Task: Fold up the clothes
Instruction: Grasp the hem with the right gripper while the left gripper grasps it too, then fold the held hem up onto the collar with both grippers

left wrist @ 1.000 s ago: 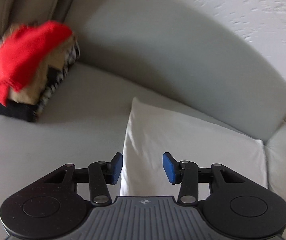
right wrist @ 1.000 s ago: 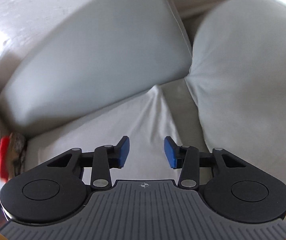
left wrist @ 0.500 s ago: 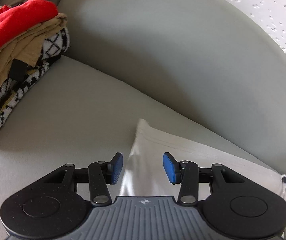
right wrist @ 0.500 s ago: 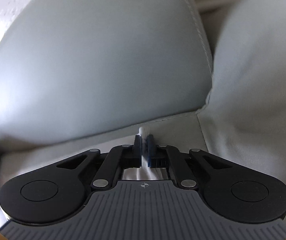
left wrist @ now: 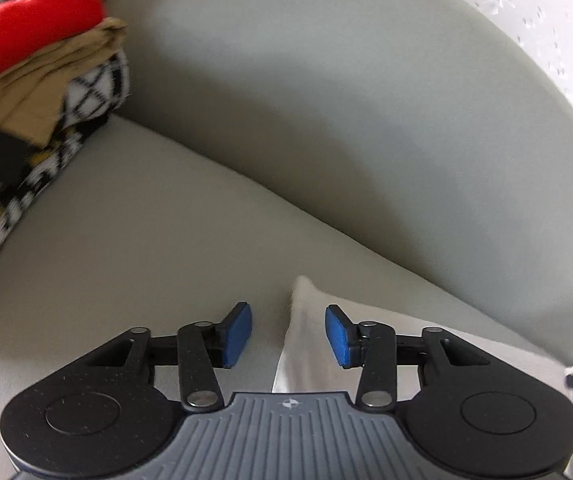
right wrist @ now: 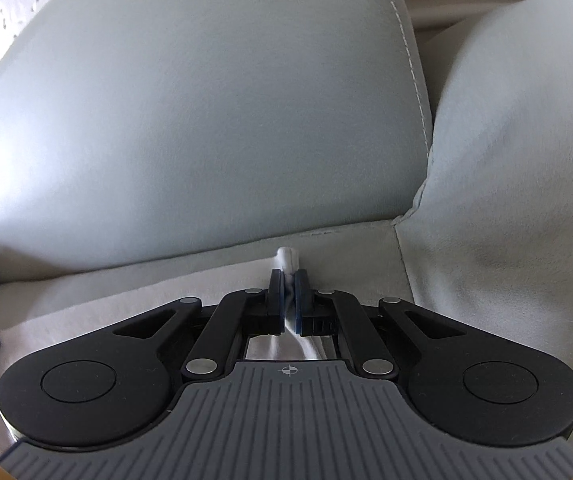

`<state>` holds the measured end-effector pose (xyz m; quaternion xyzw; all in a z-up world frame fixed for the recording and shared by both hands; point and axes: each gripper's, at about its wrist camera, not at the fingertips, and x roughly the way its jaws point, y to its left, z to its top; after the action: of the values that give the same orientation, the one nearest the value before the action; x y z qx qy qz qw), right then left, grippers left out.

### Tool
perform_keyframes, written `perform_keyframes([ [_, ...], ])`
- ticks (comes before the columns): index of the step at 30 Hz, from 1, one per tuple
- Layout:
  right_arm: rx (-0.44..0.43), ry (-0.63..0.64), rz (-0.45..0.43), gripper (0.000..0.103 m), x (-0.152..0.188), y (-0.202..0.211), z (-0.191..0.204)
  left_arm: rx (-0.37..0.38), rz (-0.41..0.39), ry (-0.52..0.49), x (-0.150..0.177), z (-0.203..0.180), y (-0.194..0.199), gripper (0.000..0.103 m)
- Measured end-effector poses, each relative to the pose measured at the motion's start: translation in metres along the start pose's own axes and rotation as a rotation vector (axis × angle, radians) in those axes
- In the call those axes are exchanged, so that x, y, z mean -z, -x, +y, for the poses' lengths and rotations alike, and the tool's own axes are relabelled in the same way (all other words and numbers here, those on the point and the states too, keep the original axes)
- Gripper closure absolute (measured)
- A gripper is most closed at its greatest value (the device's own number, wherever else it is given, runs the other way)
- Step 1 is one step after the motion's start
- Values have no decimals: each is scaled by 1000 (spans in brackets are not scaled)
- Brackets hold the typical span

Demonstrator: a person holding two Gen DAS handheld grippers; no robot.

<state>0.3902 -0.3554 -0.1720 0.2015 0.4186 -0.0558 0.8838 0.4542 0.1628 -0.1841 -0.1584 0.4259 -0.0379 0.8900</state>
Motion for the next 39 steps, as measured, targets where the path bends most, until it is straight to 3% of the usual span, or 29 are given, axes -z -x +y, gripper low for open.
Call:
perform_keyframes([
  [2, -10, -15, -4, 98, 1, 1, -2, 7, 6, -20, -4, -2, -5, 94],
  [4, -9, -16, -11, 99, 4, 3, -1, -9, 4, -61, -5, -8, -7, 101],
  [11, -3, 6, -100, 101, 20, 44, 11, -51, -61, -132, -1, -25, 20, 101],
  [19, -114, -120, -88, 101, 54, 146, 2, 46, -86, -115, 20, -32, 110, 101],
  [24, -105, -172, -82, 101, 89, 214, -15, 107, -99, -63, 57, -24, 178, 101],
  [29, -13, -252, 16, 101, 144, 242, -46, 67, -37, -4, 104, 1, 215, 101],
  [32, 28, -253, 56, 101, 181, 254, -60, 10, 26, -22, 136, 1, 219, 101],
  [35, 25, -246, 47, 101, 199, 263, -62, -67, 58, -105, 166, -16, 227, 101],
  [39, 11, -240, 32, 101, 205, 267, -80, -110, 25, -128, 189, -20, 253, 101],
])
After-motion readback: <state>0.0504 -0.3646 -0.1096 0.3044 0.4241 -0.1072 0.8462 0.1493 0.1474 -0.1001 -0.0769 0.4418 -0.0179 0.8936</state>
